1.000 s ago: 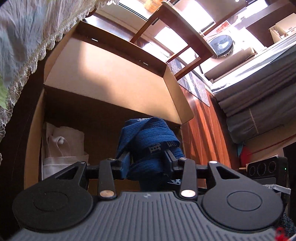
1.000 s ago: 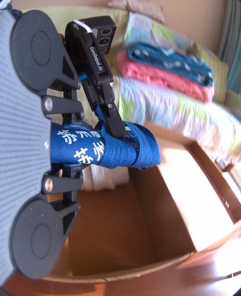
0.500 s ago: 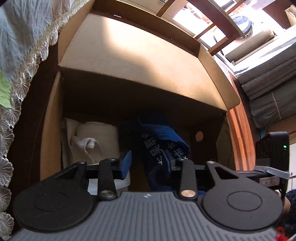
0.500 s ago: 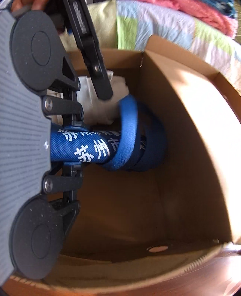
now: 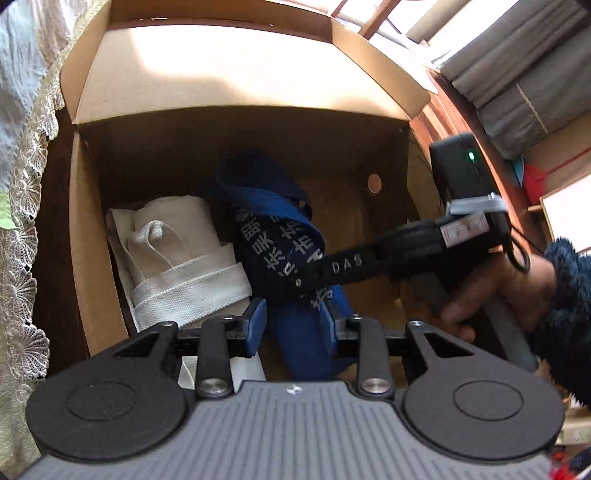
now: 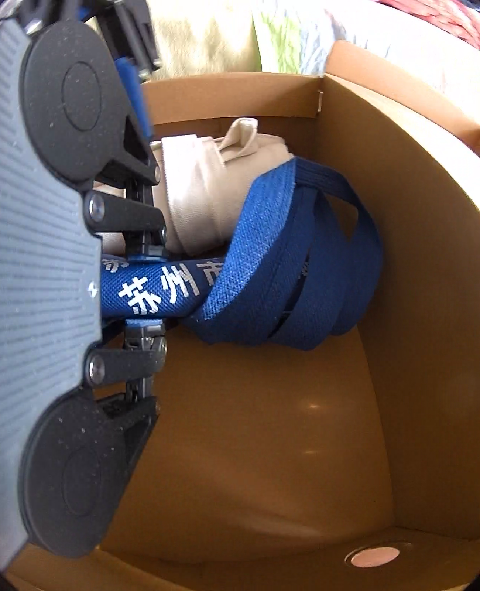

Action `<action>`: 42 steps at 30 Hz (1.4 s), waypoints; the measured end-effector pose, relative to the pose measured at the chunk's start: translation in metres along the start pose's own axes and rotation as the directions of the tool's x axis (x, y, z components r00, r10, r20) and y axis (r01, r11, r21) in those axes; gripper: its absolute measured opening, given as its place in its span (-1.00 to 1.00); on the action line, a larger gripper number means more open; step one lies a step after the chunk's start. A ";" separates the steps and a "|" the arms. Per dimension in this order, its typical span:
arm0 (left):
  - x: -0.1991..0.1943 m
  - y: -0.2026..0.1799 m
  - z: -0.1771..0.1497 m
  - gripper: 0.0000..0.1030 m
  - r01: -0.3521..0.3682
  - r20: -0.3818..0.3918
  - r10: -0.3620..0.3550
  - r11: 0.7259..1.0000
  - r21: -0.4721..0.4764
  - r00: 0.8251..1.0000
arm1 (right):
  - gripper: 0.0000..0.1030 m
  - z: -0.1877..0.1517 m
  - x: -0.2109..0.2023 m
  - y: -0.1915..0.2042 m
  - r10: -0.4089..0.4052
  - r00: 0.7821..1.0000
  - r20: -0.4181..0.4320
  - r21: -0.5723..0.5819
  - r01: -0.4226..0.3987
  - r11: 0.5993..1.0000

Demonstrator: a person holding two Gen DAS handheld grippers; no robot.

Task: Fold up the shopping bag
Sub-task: 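Lower the rolled blue bag into the cardboard box with the right gripper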

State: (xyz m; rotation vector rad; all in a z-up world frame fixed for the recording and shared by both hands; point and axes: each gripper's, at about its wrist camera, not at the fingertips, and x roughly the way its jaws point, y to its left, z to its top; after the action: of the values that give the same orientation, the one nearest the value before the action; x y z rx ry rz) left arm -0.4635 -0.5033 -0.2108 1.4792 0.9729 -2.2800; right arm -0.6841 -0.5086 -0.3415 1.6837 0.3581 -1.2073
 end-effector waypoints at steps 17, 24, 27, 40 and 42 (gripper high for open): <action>0.042 -0.042 -0.003 -0.21 -0.085 -0.062 0.097 0.982 0.171 0.993 | -0.53 0.003 0.031 0.027 0.051 0.997 -0.062 0.010 -0.050 0.999; 0.040 -0.040 -0.007 -0.08 -0.110 -0.080 0.123 0.982 0.152 0.989 | -0.36 -0.001 0.036 0.042 0.035 0.997 -0.071 0.039 -0.032 0.999; 0.036 -0.040 -0.010 -0.07 -0.114 -0.083 0.128 0.981 0.155 0.988 | -0.19 -0.003 0.027 0.053 -0.005 1.000 -0.030 0.018 0.005 1.000; -0.045 -0.028 -0.024 -0.27 -0.131 -0.023 0.133 0.989 0.075 0.991 | -0.67 -0.020 0.018 0.113 -0.109 0.985 0.131 -0.198 0.134 0.971; -0.080 -0.014 -0.029 -0.27 -0.147 0.047 0.148 0.989 -0.018 0.988 | -0.67 -0.023 0.021 0.119 -0.110 0.984 0.138 -0.208 0.138 0.968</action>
State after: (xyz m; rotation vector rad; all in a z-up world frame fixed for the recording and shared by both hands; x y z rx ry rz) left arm -0.4141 -0.4854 -0.1423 1.4335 0.8355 -2.1887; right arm -0.5785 -0.5500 -0.2944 1.4079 0.5050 -1.3096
